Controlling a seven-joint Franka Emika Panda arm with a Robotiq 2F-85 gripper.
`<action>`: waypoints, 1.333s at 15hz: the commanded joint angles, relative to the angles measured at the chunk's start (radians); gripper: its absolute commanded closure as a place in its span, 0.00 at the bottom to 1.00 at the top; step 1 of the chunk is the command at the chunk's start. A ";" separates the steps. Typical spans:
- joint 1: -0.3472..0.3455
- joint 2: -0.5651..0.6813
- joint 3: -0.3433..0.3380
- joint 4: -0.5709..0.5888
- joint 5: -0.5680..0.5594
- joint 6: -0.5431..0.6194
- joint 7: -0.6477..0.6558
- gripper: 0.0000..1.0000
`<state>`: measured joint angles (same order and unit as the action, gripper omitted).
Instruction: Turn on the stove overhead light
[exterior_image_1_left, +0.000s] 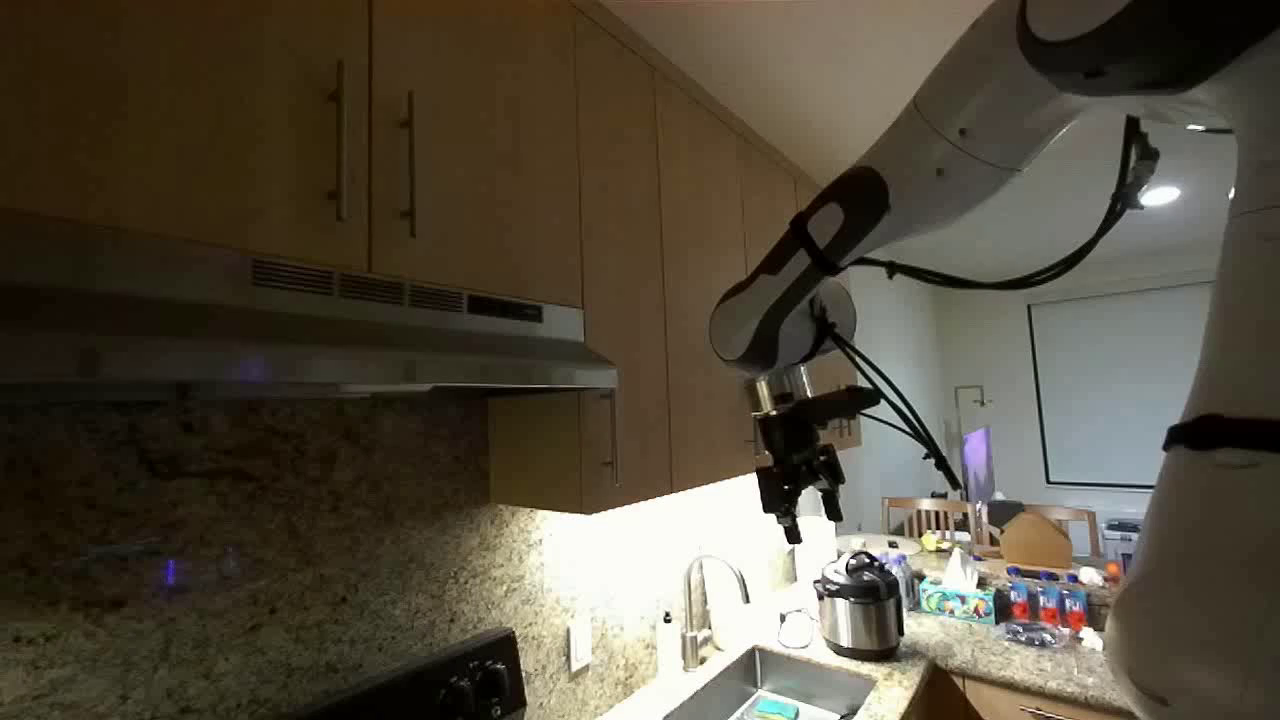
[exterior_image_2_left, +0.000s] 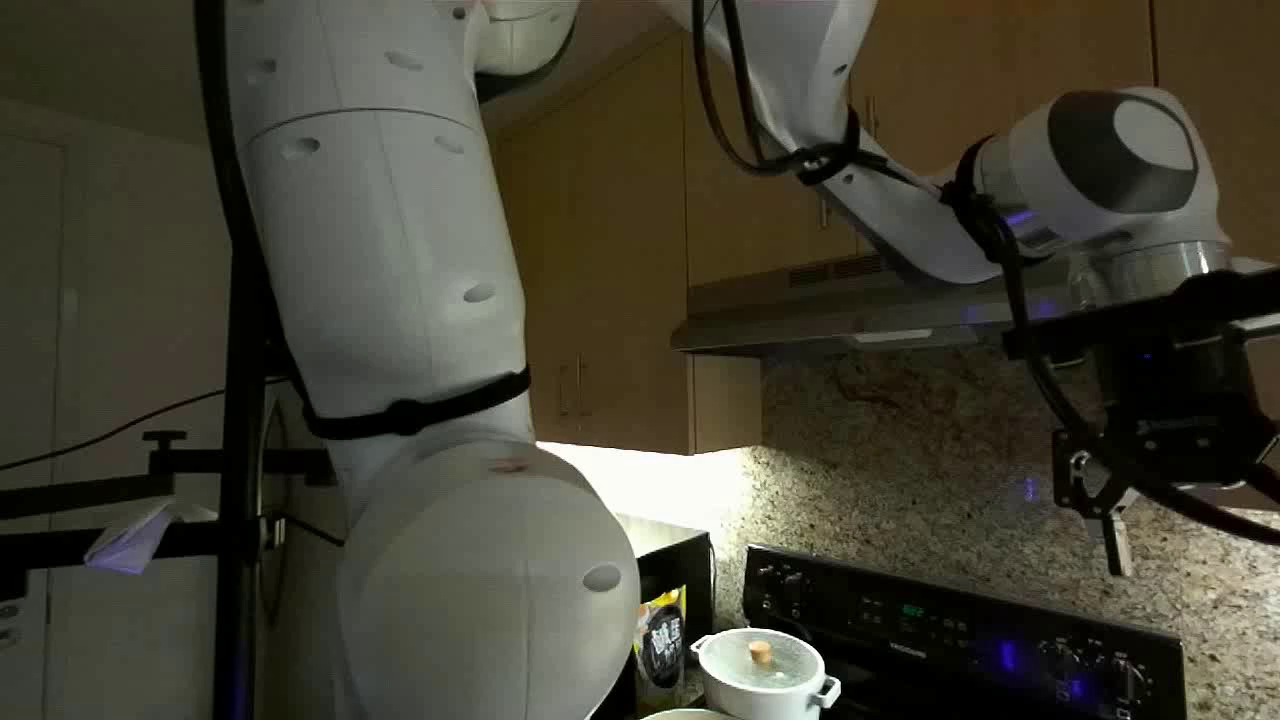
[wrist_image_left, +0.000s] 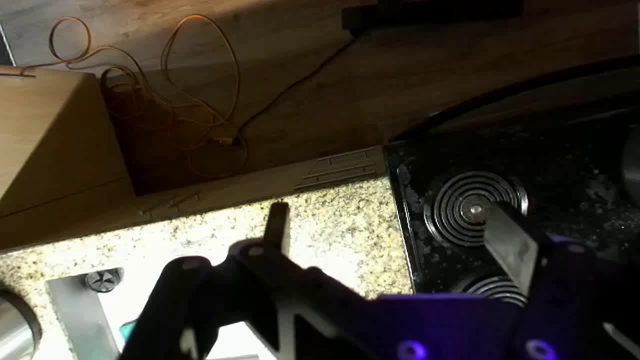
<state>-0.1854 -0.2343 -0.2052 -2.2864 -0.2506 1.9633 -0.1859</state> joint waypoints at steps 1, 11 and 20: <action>-0.001 0.000 0.001 0.001 0.001 -0.002 0.000 0.00; -0.001 0.000 0.001 0.001 0.001 -0.002 0.000 0.00; 0.012 -0.120 -0.003 -0.025 0.036 0.015 -0.039 0.00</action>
<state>-0.1780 -0.2776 -0.2047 -2.2867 -0.2399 1.9738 -0.1859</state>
